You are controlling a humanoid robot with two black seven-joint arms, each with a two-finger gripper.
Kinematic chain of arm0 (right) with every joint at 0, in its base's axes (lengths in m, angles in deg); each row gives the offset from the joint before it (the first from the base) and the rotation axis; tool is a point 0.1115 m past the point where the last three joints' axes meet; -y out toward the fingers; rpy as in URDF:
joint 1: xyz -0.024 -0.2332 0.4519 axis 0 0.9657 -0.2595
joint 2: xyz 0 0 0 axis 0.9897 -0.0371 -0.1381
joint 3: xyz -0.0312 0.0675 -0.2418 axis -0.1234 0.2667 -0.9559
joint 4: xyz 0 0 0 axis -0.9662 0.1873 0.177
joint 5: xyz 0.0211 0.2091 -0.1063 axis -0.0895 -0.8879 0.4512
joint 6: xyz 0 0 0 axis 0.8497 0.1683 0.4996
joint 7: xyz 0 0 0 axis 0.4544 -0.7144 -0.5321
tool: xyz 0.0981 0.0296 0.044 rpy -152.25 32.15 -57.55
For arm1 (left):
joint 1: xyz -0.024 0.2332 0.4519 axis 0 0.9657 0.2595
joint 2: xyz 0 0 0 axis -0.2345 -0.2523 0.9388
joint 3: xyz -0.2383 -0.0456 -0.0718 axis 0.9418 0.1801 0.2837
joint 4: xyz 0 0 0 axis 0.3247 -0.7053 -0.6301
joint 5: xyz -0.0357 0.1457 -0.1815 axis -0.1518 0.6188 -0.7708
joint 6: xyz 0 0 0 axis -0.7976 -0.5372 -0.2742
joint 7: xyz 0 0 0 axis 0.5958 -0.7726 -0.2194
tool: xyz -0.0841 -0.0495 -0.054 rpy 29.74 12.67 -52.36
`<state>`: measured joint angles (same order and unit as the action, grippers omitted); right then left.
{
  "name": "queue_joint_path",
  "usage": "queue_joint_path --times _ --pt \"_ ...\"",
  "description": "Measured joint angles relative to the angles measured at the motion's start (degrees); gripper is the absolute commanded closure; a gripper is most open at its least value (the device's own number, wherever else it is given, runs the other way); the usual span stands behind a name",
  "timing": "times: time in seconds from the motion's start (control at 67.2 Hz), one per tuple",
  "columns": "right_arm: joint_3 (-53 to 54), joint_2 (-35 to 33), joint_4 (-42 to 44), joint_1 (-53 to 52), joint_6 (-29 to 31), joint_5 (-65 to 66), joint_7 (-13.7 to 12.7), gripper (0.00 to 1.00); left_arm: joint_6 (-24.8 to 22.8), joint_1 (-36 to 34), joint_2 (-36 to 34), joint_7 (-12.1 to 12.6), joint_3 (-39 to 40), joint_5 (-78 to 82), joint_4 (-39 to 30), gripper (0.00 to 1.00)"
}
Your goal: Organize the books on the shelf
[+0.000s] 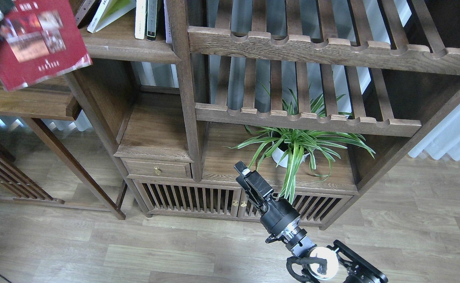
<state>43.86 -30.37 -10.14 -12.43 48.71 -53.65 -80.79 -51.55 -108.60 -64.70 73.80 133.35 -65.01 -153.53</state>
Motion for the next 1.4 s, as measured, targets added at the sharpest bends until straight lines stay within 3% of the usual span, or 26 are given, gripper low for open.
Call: queue_joint_path --times 0.506,0.892,1.398 --pt "-0.27 0.0 0.22 -0.42 0.0 0.07 0.0 0.15 -0.01 -14.55 1.62 -0.15 0.32 11.58 4.0 0.93" --pt "-0.55 0.0 0.09 -0.41 0.0 0.27 0.0 0.15 0.04 -17.79 3.58 -1.14 -0.93 17.86 8.16 0.93" --pt "-0.56 0.0 -0.14 -2.03 0.0 0.44 0.09 0.15 0.03 -21.58 14.61 -2.1 -0.96 25.44 15.71 0.93"
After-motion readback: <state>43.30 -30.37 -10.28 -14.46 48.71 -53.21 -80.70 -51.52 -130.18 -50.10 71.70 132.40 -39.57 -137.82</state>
